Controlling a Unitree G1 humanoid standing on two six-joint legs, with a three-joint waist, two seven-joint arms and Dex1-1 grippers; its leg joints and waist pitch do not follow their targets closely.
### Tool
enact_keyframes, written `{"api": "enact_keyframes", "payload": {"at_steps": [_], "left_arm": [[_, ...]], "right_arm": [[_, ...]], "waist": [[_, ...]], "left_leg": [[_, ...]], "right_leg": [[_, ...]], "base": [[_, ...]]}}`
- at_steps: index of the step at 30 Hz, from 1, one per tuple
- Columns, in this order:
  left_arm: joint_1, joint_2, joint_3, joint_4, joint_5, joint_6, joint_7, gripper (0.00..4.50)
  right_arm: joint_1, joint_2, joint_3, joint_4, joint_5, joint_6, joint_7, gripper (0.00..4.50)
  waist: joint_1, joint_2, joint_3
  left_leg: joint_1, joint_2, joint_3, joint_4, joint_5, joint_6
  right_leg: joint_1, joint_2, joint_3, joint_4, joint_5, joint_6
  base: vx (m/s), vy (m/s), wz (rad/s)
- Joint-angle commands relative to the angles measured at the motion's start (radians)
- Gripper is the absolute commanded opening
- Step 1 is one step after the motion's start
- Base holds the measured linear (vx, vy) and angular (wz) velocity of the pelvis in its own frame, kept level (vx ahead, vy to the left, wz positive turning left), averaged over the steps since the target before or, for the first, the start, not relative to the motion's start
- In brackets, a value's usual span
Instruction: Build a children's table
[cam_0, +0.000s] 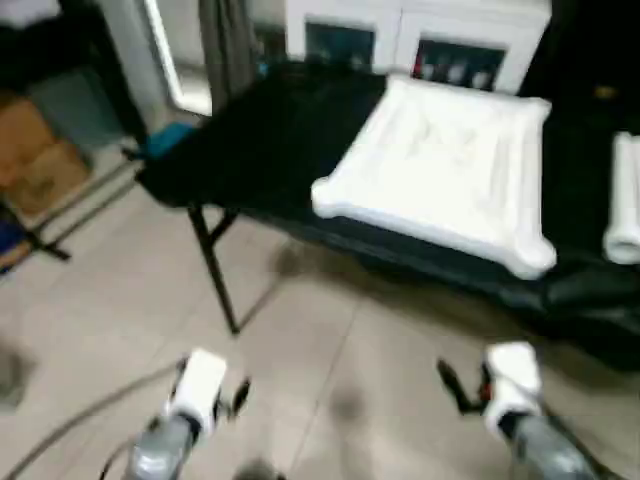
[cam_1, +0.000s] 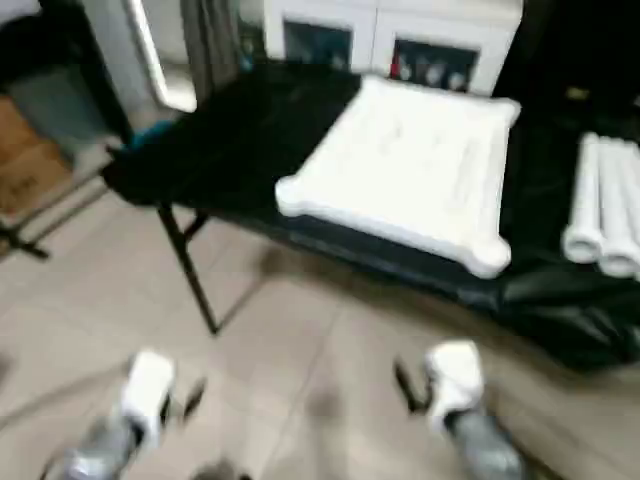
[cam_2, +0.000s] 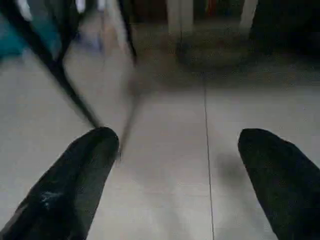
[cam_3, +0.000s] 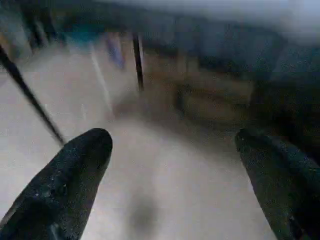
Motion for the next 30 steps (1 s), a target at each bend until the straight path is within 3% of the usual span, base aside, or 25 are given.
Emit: {"api": "enact_keyframes", "payload": {"at_steps": [1, 2, 5, 6, 8, 10, 11, 12, 13, 14, 15, 17, 18, 19, 20, 21, 22, 23, 24, 25, 26, 27, 28, 29, 30], "left_arm": [[-0.005, 0.001, 0.021, -0.184, -0.045, 0.063, -0.007, 4.44], [-0.015, -0.006, 0.030, -0.252, -0.059, 0.101, 0.011, 4.44], [-0.067, -0.049, 0.062, -0.333, -0.058, 0.112, 0.094, 4.44], [-0.159, -0.093, 0.072, -0.323, -0.065, 0.113, 0.144, 4.44], [-0.216, -0.123, 0.082, -0.308, -0.075, 0.126, 0.177, 4.44], [-0.271, -0.147, 0.090, -0.275, -0.074, 0.159, 0.205, 4.44], [-0.300, -0.151, 0.087, -0.244, -0.063, 0.175, 0.211, 4.44], [-0.321, -0.151, 0.079, -0.227, -0.037, 0.184, 0.223, 4.44], [-0.325, -0.150, 0.076, -0.224, -0.032, 0.187, 0.223, 4.44], [-0.352, -0.150, 0.061, -0.197, -0.014, 0.209, 0.223, 4.44], [-0.379, -0.160, 0.049, -0.164, 0.011, 0.202, 0.239, 4.44], [-0.402, -0.169, 0.036, -0.139, 0.027, 0.225, 0.249, 4.44], [-0.413, -0.171, 0.023, -0.125, 0.034, 0.250, 0.244, 4.44], [-0.421, -0.169, 0.000, -0.114, 0.053, 0.256, 0.236, 4.44], [-0.426, -0.168, -0.026, -0.105, 0.073, 0.257, 0.232, 4.44], [-0.426, -0.167, -0.027, -0.105, 0.074, 0.257, 0.232, 4.44], [-0.423, -0.174, -0.029, -0.115, 0.060, 0.284, 0.234, 4.44], [-0.422, -0.174, -0.029, -0.117, 0.060, 0.286, 0.235, 4.44], [-0.419, -0.163, -0.034, -0.122, 0.079, 0.307, 0.237, 4.44], [-0.419, -0.163, -0.034, -0.122, 0.079, 0.307, 0.237, 4.44], [-0.420, -0.156, -0.037, -0.121, 0.095, 0.317, 0.237, 4.44], [-0.417, -0.147, -0.039, -0.125, 0.103, 0.313, 0.227, 4.44], [-0.412, -0.140, -0.036, -0.135, 0.108, 0.328, 0.222, 4.44], [-0.407, -0.136, -0.032, -0.145, 0.108, 0.340, 0.218, 4.44], [-0.397, -0.136, -0.017, -0.165, 0.085, 0.368, 0.209, 4.44]], "right_arm": [[0.007, -0.025, -0.026, -0.180, 0.083, 0.051, 0.010, 4.44], [0.007, -0.034, -0.029, -0.254, 0.104, 0.076, 0.006, 4.44], [-0.022, -0.038, -0.043, -0.382, 0.148, 0.107, -0.030, 4.44], [-0.122, -0.017, -0.066, -0.393, 0.106, 0.149, -0.099, 4.44], [-0.182, -0.004, -0.076, -0.387, 0.073, 0.196, -0.145, 4.44], [-0.242, -0.001, -0.070, -0.343, 0.009, 0.258, -0.207, 4.44], [-0.270, 0.006, -0.066, -0.304, -0.003, 0.287, -0.238, 4.44], [-0.293, 0.010, -0.060, -0.274, -0.015, 0.316, -0.274, 4.44], [-0.298, 0.011, -0.058, -0.267, -0.019, 0.319, -0.282, 4.44], [-0.332, 0.021, -0.047, -0.216, -0.054, 0.321, -0.328, 4.44], [-0.378, 0.033, -0.027, -0.158, -0.108, 0.322, -0.387, 4.44], [-0.415, 0.045, -0.013, -0.131, -0.133, 0.329, -0.410, 4.44], [-0.433, 0.051, -0.007, -0.125, -0.142, 0.336, -0.415, 4.44], [-0.445, 0.044, 0.009, -0.126, -0.161, 0.369, -0.416, 4.44], [-0.451, 0.034, 0.027, -0.126, -0.166, 0.411, -0.397, 4.44], [-0.452, 0.034, 0.027, -0.126, -0.166, 0.413, -0.396, 4.44], [-0.451, 0.021, 0.048, -0.123, -0.196, 0.429, -0.392, 4.44], [-0.451, 0.020, 0.050, -0.123, -0.199, 0.429, -0.389, 4.44], [-0.455, 0.008, 0.070, -0.116, -0.223, 0.419, -0.383, 4.44], [-0.455, 0.008, 0.070, -0.116, -0.223, 0.419, -0.383, 4.44], [-0.460, 0.003, 0.078, -0.110, -0.233, 0.414, -0.380, 4.44], [-0.467, 0.005, 0.082, -0.104, -0.225, 0.418, -0.369, 4.44], [-0.469, 0.011, 0.082, -0.106, -0.214, 0.423, -0.360, 4.44], [-0.471, 0.018, 0.081, -0.110, -0.201, 0.429, -0.351, 4.44], [-0.473, 0.031, 0.079, -0.116, -0.183, 0.444, -0.343, 4.44]], "waist": [[-0.014, 0.004, -0.035], [-0.021, 0.002, -0.035], [-0.043, -0.004, -0.025], [-0.049, -0.006, -0.025], [-0.066, -0.007, -0.027], [-0.070, -0.013, -0.034], [-0.069, -0.001, -0.042], [-0.069, -0.019, -0.033], [-0.067, -0.018, -0.039], [-0.056, -0.019, -0.048], [-0.064, -0.002, -0.056], [-0.078, 0.001, -0.066], [-0.088, 0.003, -0.073], [-0.092, -0.002, -0.079], [-0.089, -0.032, -0.081], [-0.083, -0.065, -0.077], [-0.050, -0.075, -0.091], [-0.058, -0.086, -0.064], [-0.064, -0.084, -0.054], [-0.066, -0.087, -0.050], [-0.080, -0.047, -0.047], [-0.123, 0.021, -0.045], [-0.141, 0.027, -0.055], [-0.139, 0.021, -0.058], [-0.148, 0.001, -0.055]], "left_leg": [[0.028, 0.086, -0.052, -0.118, -0.227, 0.045], [0.021, 0.081, -0.051, -0.111, -0.165, 0.056], [0.025, 0.066, -0.039, -0.114, -0.224, 0.024], [0.026, 0.062, -0.036, -0.110, -0.216, 0.013], [0.025, 0.053, -0.037, -0.113, -0.216, -0.020], [0.022, 0.049, -0.032, -0.106, -0.131, -0.029], [0.057, 0.059, -0.003, -0.083, -0.125, -0.079], [0.049, 0.039, 0.009, -0.079, -0.163, -0.160], [0.042, 0.032, 0.012, -0.077, -0.143, -0.192], [0.052, 0.027, 0.018, -0.072, -0.120, -0.205], [0.076, 0.037, 0.014, -0.077, -0.081, -0.215], [0.103, 0.093, -0.002, -0.090, 0.022, -0.146], [0.132, 0.186, -0.028, -0.102, 0.151, -0.021], [0.140, 0.219, -0.038, -0.099, 0.221, 0.048], [0.103, 0.167, 0.003, -0.057, 0.216, 0.233], [0.035, -0.005, 0.072, 0.024, 0.040, 0.231], [-0.074, -0.122, 0.027, 0.174, -0.312, 0.196], [-0.074, -0.124, 0.013, 0.185, -0.300, 0.145], [-0.086, -0.151, -0.018, 0.177, -0.206, 0.074], [-0.097, -0.125, -0.046, 0.122, -0.095, 0.079], [-0.071, -0.096, -0.075, 0.060, 0.046, 0.130], [-0.051, 0.136, -0.222, -0.074, 0.007, 0.352], [-0.015, 0.194, -0.268, -0.098, 0.001, 0.429], [0.032, 0.165, -0.251, -0.074, 0.018, 0.446], [0.056, 0.055, -0.194, -0.057, 0.059, 0.427]], "right_leg": [[0.010, -0.115, 0.045, -0.075, 0.174, -0.107], [0.011, -0.112, 0.044, -0.074, 0.225, -0.096], [0.002, -0.116, 0.054, -0.095, 0.091, -0.093], [0.000, -0.115, 0.056, -0.101, 0.050, -0.088], [0.002, -0.113, 0.055, -0.104, -0.048, -0.092], [-0.001, -0.103, 0.055, -0.100, 0.026, -0.074], [-0.028, -0.079, 0.085, -0.114, 0.027, -0.043], [-0.032, -0.053, 0.097, -0.110, -0.024, -0.012], [-0.024, -0.036, 0.106, -0.103, -0.001, 0.011], [-0.037, -0.010, 0.116, -0.091, 0.111, 0.055], [-0.055, 0.033, 0.095, -0.072, 0.228, 0.053], [-0.076, 0.046, 0.056, -0.031, 0.351, 0.001], [-0.119, -0.003, 0.029, 0.003, 0.353, -0.089], [-0.129, -0.028, 0.020, 0.016, 0.345, -0.134], [-0.111, -0.039, 0.011, 0.010, 0.460, -0.269], [-0.056, 0.015, 0.056, -0.057, 0.581, -0.318], [0.024, -0.082, 0.157, -0.072, 0.663, -0.400], [0.005, -0.072, 0.162, -0.096, 0.630, -0.342], [0.017, -0.056, 0.148, -0.093, 0.523, -0.131], [0.055, -0.098, 0.095, -0.063, 0.528, -0.020], [0.035, -0.111, 0.070, -0.120, 0.450, 0.221], [0.022, -0.146, 0.020, -0.060, 0.196, 0.244], [-0.012, -0.133, 0.014, 0.035, 0.097, 0.194], [-0.071, -0.109, 0.022, 0.042, 0.033, 0.140], [-0.113, -0.066, 0.015, 0.049, 0.064, 0.038]], "base": [[-0.016, 0.054, -0.08], [0.000, 0.000, 0.00], [0.000, 0.000, 0.00], [0.000, 0.000, 0.00], [-0.030, 0.001, -0.03], [-0.056, 0.001, -0.08], [0.000, 0.000, 0.00], [-0.021, 0.004, -0.38], [-0.021, 0.004, -0.38], [0.029, 0.016, -0.52], [0.004, 0.002, -0.42], [-0.007, -0.008, -0.43], [0.006, -0.067, -0.47], [0.006, -0.067, -0.47], [-0.008, -0.139, -0.58], [-0.010, -0.153, -0.52], [-0.010, -0.153, -0.52], [-0.003, -0.098, -0.39], [-0.017, -0.086, -0.44], [-0.017, -0.086, -0.44], [-0.059, -0.082, -0.31], [-0.081, -0.013, -0.27], [-0.081, -0.013, -0.27], [-0.024, 0.006, -0.22], [0.000, 0.000, 0.00]]}}
